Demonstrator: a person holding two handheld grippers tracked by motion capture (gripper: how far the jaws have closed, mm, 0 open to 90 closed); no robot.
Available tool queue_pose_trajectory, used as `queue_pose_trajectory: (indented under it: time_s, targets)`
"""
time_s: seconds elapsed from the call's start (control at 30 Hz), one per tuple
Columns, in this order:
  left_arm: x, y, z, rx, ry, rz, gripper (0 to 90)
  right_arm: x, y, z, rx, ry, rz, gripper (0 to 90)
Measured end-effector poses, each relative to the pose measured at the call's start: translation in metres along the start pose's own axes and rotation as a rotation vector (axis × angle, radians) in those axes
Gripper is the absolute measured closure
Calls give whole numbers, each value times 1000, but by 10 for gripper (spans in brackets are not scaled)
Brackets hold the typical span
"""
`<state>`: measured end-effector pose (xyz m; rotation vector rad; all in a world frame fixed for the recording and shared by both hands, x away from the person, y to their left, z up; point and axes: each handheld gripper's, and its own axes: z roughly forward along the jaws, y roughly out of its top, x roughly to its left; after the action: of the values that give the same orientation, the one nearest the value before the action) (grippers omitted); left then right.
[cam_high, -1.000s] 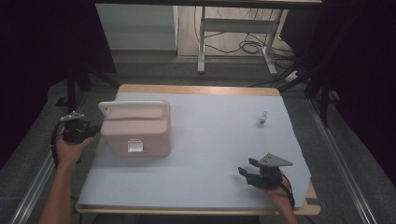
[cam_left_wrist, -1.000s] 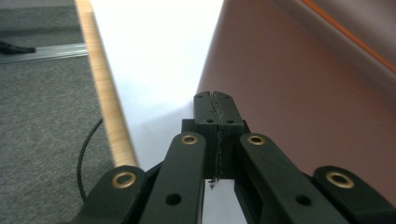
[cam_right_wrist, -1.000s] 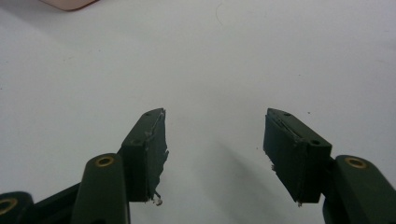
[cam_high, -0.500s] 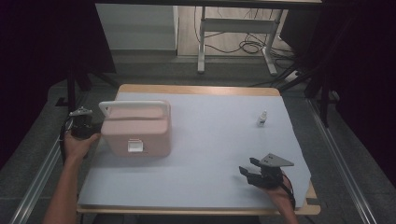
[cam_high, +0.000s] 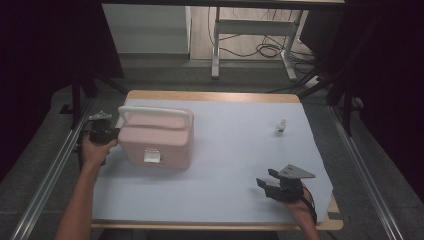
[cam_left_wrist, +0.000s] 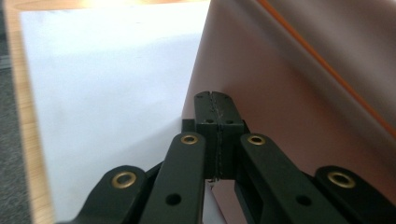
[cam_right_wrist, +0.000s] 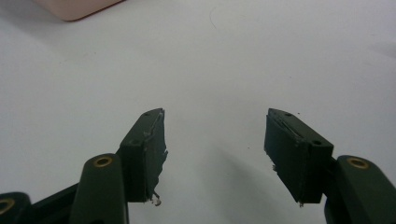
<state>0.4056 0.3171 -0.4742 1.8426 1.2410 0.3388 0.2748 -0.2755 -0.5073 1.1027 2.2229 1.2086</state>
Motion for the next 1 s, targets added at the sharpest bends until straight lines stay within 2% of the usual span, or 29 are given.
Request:
queue_pose_trajectory:
  time_s: [0.13,0.43,0.57,0.73,1.0]
  targets:
    - [-10,1,7,6,-22,14,900,-1,-1,1,5,-4,6,384]
    - [-26,1,11,26,-69,56,900,-1,-1,2,14,-13,12,384]
    - [-39,-1,15,37,-114,96,900,0,-1,3,19,-17,11,384]
    - [-53,0,18,42,-136,143,900,1,0,2,18,-17,11,384]
    - [-65,-3,19,40,-172,165,900,0,-1,2,17,-19,14,384]
